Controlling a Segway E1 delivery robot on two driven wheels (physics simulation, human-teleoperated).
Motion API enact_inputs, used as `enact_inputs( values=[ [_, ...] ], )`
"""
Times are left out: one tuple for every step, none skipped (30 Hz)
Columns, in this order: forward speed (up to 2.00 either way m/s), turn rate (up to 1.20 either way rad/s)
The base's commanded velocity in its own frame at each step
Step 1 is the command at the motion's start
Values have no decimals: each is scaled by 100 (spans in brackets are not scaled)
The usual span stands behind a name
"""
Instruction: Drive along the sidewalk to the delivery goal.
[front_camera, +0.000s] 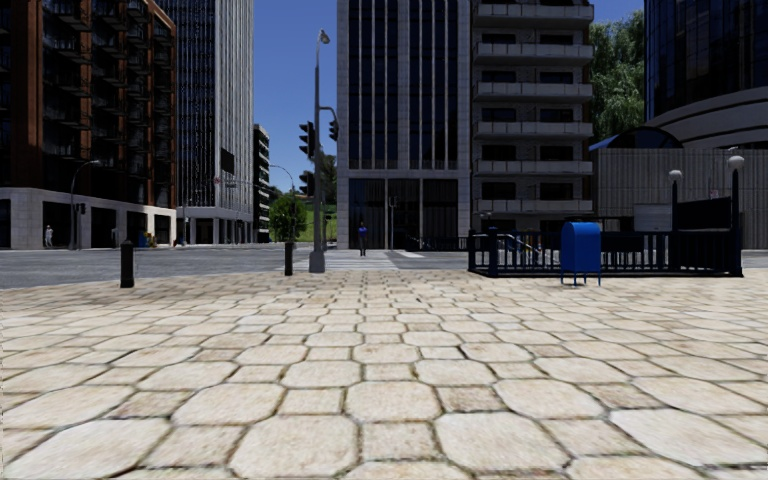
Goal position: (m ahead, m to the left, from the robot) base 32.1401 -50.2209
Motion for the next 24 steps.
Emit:
enact_inputs(
  values=[
    [200, 12],
    [200, 12],
    [200, 12],
    [200, 8],
    [200, 1],
    [200, 0],
    [200, 0],
    [200, 0],
    [200, 0],
    [200, 0],
    [200, 0],
    [200, 0],
    [200, 0],
    [200, 0],
    [200, 0],
    [200, 0],
    [200, 0],
    [200, 0],
    [200, 0],
    [200, 1],
    [200, 5],
    [200, 7],
    [200, 11],
    [200, 15]
  ],
)
